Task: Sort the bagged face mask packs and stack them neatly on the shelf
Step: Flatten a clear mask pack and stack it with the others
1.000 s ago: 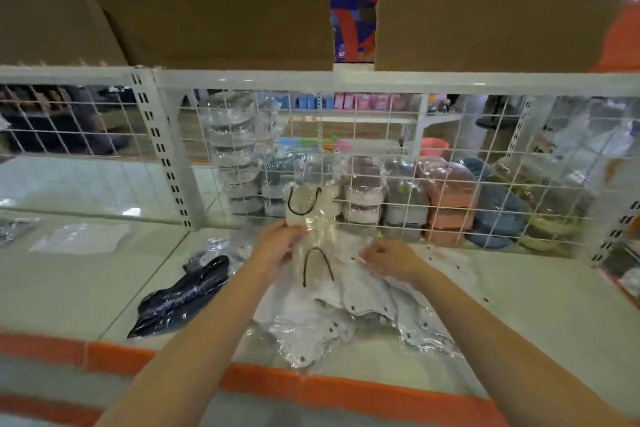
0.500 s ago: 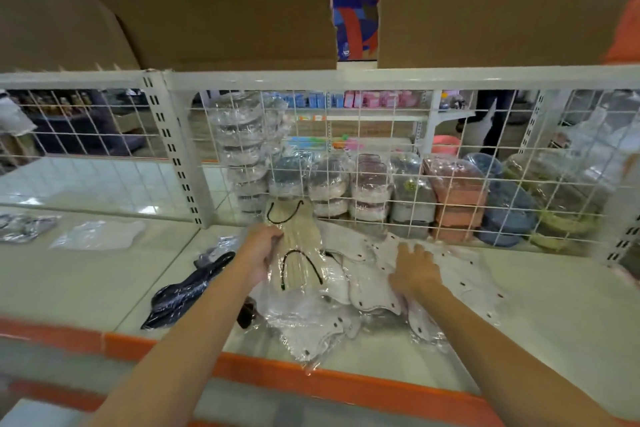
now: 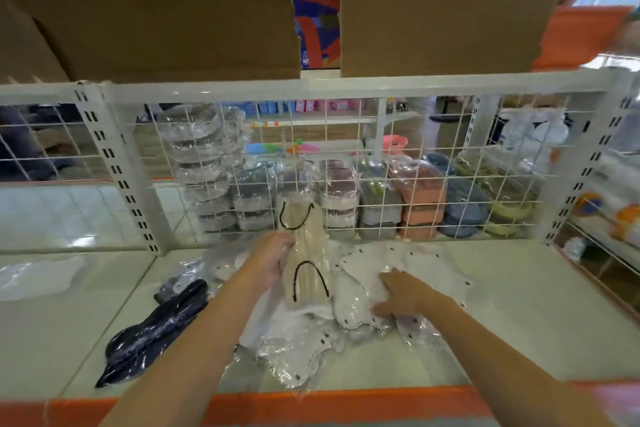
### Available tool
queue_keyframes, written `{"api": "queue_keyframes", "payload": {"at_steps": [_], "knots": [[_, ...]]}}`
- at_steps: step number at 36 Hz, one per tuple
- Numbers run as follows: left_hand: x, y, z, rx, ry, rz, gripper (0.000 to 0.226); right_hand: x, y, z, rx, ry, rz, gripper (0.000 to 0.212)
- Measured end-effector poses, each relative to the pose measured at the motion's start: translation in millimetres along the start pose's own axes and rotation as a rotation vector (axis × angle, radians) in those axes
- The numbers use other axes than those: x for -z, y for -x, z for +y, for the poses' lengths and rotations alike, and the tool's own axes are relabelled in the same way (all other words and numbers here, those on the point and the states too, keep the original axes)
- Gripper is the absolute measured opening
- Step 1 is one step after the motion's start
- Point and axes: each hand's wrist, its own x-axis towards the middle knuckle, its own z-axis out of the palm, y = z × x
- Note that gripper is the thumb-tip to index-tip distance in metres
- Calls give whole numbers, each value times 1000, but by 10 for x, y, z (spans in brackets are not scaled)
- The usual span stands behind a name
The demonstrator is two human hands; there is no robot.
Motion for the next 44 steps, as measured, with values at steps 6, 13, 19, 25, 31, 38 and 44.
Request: {"api": "queue_keyframes", "payload": {"at_steps": [6, 13, 19, 25, 31, 38, 44], "knots": [[-15, -53, 13, -12, -2, -95, 13, 257, 102, -206, 125, -573, 294, 25], [343, -864, -346, 43, -15, -85, 37, 453, 92, -373, 49, -1559, 226, 16], [164, -328, 15, 46, 102, -255, 53, 463, 97, -565, 178, -1502, 205, 8], [38, -228, 9, -40, 53, -339, 36, 571, 107, -690, 129, -1302, 139, 8], [327, -324, 109, -83, 174, -199, 23, 626, 5, -450, 0, -1028, 425, 17], [707, -312, 92, -4, 228, -131, 34, -87, -197, -88, -293, -107, 191, 62], [753, -249, 14, 38, 179, -130, 23, -55, -157, -152, -161, -115, 267, 58]]}}
